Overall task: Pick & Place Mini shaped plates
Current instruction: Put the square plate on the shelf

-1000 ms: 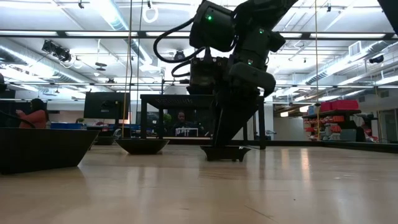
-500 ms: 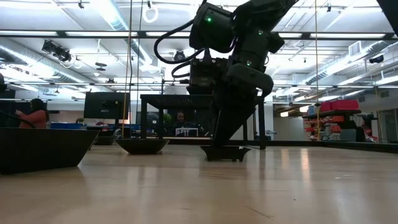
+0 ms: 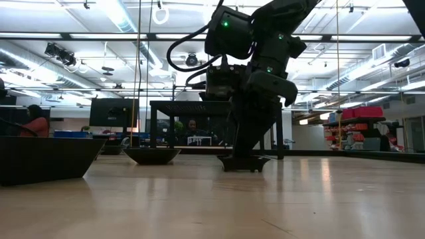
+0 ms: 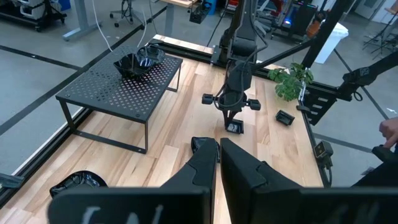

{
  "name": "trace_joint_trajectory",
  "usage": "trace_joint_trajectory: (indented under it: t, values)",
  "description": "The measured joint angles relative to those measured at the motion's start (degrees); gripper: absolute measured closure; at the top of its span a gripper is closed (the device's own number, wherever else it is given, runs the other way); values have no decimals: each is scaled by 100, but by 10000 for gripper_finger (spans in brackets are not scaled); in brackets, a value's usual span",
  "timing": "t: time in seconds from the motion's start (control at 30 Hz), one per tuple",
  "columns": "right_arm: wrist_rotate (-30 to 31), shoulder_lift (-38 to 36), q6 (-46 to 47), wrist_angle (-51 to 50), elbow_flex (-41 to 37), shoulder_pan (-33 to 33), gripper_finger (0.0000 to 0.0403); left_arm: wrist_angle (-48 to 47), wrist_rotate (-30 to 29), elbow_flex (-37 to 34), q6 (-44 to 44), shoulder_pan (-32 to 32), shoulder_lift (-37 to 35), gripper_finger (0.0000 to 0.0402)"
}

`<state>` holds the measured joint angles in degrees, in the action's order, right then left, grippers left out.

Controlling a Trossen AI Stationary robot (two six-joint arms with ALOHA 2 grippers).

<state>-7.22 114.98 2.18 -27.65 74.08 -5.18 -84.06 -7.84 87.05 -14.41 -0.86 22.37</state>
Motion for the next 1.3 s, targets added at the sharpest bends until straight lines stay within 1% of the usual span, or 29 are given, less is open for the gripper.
trace_joint_trajectory:
  t: [0.33,0.77,1.07,1.3]
  values:
    - [-7,-84,16,-33,8,-1,398,1,0,0,0,-2,0,376]
    - [32,-523,52,-90,2,164,399,1,0,0,0,-2,0,376]
    - [16,-916,949,-40,2,350,399,-1,0,-1,0,-2,0,376]
    - [32,-1547,1929,166,2,647,399,1,0,-2,0,0,0,376]
